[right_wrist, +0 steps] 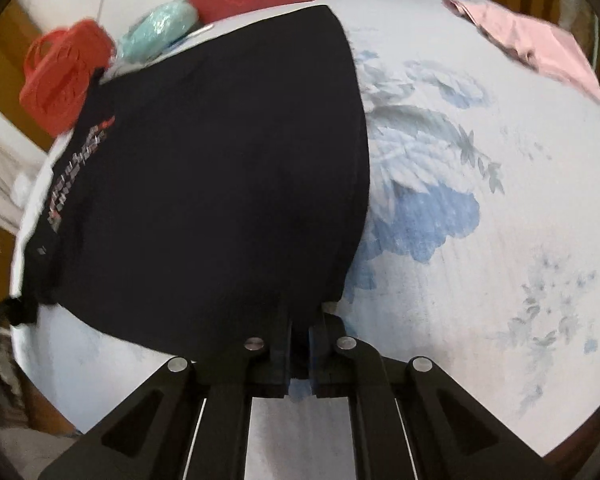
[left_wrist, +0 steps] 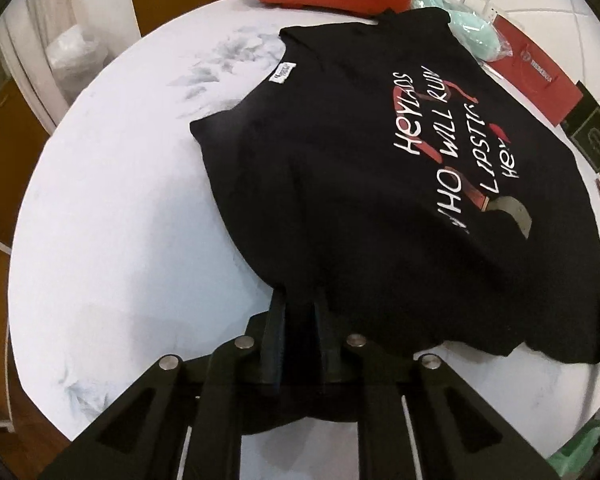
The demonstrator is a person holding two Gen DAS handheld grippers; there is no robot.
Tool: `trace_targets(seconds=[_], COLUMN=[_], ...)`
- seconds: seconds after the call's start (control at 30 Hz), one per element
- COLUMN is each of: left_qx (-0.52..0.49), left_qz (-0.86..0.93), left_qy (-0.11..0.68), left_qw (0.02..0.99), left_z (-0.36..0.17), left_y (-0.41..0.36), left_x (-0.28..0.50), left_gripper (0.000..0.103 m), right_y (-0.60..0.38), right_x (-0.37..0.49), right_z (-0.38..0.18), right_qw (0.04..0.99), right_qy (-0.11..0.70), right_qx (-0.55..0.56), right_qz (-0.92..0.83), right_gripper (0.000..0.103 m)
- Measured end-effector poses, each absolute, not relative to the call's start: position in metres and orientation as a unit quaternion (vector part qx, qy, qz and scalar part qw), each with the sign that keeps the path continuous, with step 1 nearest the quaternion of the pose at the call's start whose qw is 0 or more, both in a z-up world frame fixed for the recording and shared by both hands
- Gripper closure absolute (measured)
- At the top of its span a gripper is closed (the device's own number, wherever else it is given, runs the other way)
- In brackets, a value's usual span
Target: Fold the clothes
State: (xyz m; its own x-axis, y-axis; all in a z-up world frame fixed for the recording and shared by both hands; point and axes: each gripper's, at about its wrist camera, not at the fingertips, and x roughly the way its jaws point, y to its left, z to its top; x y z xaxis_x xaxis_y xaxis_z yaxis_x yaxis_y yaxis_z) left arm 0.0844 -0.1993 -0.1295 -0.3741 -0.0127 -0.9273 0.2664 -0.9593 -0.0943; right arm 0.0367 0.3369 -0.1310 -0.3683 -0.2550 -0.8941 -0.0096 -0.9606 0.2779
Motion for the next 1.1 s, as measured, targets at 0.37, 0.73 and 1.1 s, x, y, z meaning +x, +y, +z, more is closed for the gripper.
trace_targets(seconds=[0.37, 0.73, 1.1], left_qx=[0.568, 0.561, 0.470], left_qz=[-0.814, -0.815, -0.863], left_qy=[0.098, 0.114, 0.152], left_qw=[0.076, 0.093, 0.110], left_z=[-0.115, -0.146, -0.087], left_y=[-0.192, -0.187, -0.209], left_x=[0.100, 0.083, 0.098], left_gripper=[0.031, 0.093, 0.097], right_y=[0.318, 0.315, 0.344], right_x=[0.036, 0.027, 0.037], right_z=[-0.132, -0.129, -0.110], right_qw=[0.132, 0.081, 0.129], right_qy=[-0.138, -0.079, -0.276], right_qx=[0.548, 0.577, 0.482], right_qz=[-0.814, -0.809, -0.821], right_gripper=[0.036, 0.099, 0.100])
